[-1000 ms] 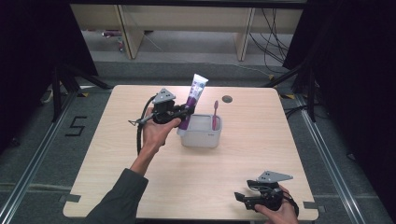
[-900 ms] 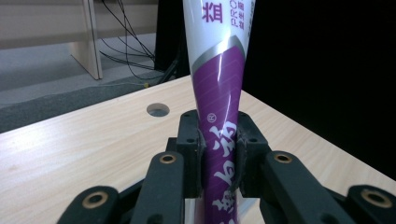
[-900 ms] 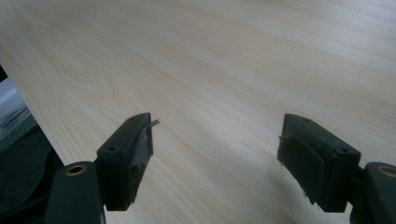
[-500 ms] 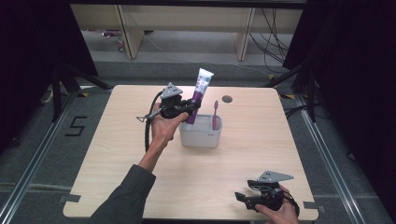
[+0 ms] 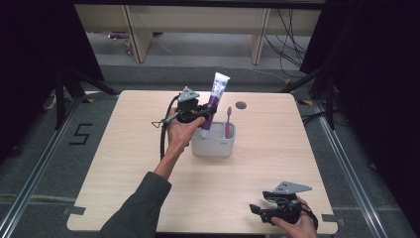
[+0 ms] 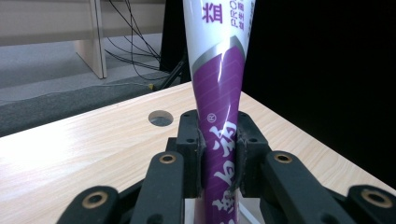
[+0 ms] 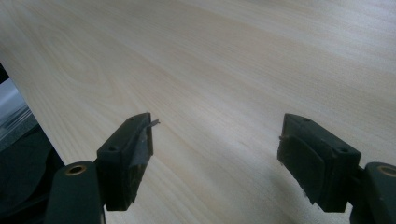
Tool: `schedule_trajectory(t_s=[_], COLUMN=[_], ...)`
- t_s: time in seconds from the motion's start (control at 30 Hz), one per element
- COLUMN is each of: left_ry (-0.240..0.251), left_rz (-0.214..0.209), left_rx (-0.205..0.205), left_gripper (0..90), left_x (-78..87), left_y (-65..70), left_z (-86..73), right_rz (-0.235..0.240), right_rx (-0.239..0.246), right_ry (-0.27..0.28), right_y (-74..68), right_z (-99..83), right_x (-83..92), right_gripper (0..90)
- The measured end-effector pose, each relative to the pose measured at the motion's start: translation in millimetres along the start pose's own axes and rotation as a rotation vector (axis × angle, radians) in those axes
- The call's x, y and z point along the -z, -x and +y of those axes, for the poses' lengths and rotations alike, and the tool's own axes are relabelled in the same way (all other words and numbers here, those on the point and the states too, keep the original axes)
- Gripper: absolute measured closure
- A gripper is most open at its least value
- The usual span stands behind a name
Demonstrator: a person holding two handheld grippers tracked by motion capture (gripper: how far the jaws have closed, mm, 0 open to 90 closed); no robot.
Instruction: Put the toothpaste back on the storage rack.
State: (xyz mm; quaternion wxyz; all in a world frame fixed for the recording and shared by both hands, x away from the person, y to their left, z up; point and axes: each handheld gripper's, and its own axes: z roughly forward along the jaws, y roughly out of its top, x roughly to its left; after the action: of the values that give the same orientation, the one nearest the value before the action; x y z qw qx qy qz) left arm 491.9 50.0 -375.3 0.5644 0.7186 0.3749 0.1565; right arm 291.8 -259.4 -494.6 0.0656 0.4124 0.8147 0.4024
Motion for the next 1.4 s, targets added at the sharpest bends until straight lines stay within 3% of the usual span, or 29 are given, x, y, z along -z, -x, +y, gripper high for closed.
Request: schedule_trajectory(t_s=[0.07,0.1,0.13,0.2,0.37,0.8,1.4], left_ry=[-0.006,-0.006,-0.009,-0.013,-0.013,-0.027,-0.081], left_rz=[0.003,0.004,0.004,0.007,0.017,0.026,0.046], left_rx=[-0.004,-0.006,-0.010,-0.017,-0.030,-0.019,-0.023], left_gripper=[75.3,75.3,75.3,75.2,75.2,75.1,74.8], left_x=[-3.2,-4.8,-6.0,-8.4,-13.4,-28.2,-32.2], left_y=[1.5,2.3,3.1,4.1,3.4,3.6,0.3], left_z=[-0.2,-0.5,-0.7,-1.5,-5.3,-16.1,-30.3], right_rz=[-0.008,0.001,0.001,-0.004,-0.006,-0.010,-0.007], right_rx=[0.005,-0.037,-0.038,-0.001,0.005,-0.001,0.004], right_ry=[-0.001,-0.014,-0.014,-0.003,-0.004,-0.004,-0.002], right_y=[0.3,-2.4,-2.6,-0.3,0.8,1.1,1.7], right_z=[-0.1,-0.5,-0.6,-0.3,-0.9,-1.4,-1.7], right_x=[0.5,1.0,1.2,1.2,2.0,2.5,3.0], right_gripper=[26.6,26.6,26.6,26.6,26.6,26.6,26.6])
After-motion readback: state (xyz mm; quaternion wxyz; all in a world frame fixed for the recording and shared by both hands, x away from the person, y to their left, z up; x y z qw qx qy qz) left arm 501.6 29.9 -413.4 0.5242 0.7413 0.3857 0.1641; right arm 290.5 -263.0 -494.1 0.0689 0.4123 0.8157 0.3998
